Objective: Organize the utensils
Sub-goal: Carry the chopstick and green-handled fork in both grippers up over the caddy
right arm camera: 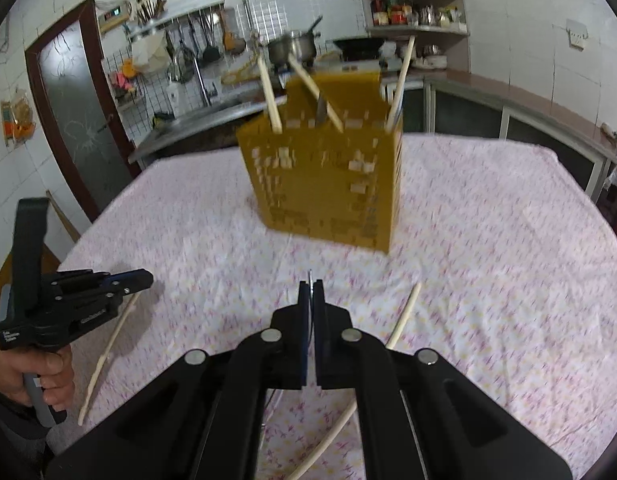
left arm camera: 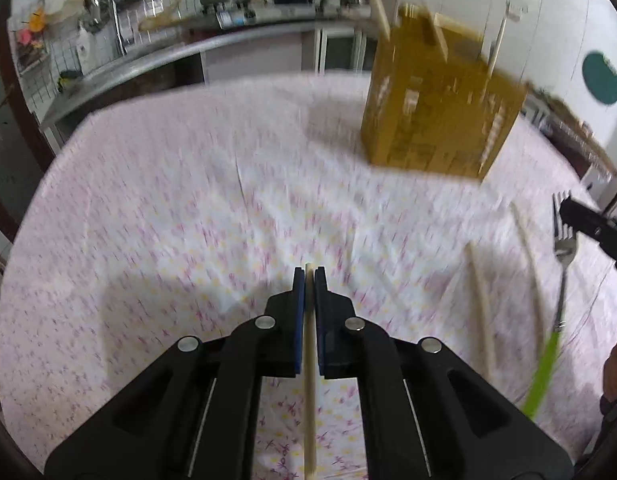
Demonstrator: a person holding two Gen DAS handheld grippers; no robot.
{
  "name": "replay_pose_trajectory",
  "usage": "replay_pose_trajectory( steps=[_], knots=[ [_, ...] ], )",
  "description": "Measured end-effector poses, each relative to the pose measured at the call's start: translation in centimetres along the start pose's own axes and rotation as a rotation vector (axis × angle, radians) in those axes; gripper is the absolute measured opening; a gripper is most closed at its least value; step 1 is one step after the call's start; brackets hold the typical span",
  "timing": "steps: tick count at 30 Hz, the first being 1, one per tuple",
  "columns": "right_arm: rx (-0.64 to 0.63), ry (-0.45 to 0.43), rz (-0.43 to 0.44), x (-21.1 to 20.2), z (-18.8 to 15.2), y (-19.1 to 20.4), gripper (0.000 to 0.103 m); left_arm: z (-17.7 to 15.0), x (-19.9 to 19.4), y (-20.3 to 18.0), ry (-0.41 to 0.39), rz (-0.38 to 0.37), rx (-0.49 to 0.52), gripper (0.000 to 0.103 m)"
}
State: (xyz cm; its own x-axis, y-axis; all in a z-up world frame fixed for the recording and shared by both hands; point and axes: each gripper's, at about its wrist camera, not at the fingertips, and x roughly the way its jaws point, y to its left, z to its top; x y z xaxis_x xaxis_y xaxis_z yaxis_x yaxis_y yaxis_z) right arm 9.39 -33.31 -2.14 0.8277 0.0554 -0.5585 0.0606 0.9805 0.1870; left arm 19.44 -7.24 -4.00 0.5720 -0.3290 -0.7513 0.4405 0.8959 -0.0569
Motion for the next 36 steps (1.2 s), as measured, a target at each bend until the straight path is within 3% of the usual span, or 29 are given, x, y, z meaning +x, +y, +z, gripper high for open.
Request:
replay_pose_trajectory(
  steps=[5,9,21,36],
  knots=[
    [-0.033,-0.098,-0.013,-2.5,2.0,0.2,0.003,2.5,-4.3,0.2,-0.173,-0.024,-0.039,0.004],
    [-0.062,-0.165,-0.024,-4.3,3.3,0.6,0.003,3.6,-6.2,0.2,-0.254,-0.018,-0.055,0.004],
    [-0.1,-0.234,-0.046,-6.4,4.8,1.2,0.003,4.2,-8.0,-0.6,-0.304,-0.023,-0.05,0.004],
    [-0.185,-0.41,-0.153,-9.8,10.4,1.1,0.002,10.7,-11.7,-3.5,-0.455,-0.059,0.026,0.004]
  ],
)
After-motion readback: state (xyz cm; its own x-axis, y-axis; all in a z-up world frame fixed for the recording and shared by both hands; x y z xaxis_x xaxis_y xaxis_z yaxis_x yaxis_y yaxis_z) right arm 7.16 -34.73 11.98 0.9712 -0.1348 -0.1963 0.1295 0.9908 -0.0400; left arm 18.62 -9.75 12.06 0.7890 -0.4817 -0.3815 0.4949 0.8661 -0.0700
